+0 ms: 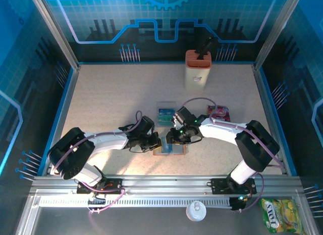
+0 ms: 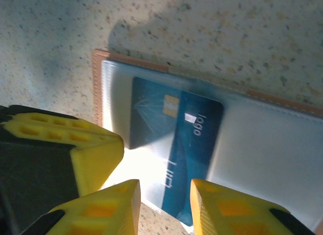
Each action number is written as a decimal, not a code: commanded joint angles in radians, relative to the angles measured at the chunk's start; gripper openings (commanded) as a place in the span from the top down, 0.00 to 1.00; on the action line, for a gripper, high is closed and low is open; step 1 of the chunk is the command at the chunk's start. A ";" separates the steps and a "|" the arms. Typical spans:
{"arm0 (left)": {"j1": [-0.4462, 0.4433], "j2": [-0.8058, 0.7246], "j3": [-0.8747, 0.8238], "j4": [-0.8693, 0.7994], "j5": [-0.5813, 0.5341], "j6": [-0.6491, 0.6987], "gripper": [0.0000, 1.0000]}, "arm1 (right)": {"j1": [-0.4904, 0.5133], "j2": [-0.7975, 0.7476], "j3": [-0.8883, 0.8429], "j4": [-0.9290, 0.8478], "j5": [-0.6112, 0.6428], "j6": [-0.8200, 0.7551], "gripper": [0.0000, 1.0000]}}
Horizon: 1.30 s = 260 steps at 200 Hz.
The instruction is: Take the credit cards out of the card holder
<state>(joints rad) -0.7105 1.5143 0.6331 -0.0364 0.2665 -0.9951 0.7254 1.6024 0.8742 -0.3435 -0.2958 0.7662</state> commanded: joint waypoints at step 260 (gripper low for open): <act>-0.003 -0.017 -0.053 -0.040 -0.034 -0.026 0.96 | -0.039 0.045 -0.115 0.259 -0.180 0.128 0.71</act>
<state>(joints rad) -0.7120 1.5192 0.6224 -0.0238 0.2619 -0.9962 0.6964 1.6386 0.7734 -0.1532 -0.4244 0.8543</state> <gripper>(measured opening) 0.056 0.300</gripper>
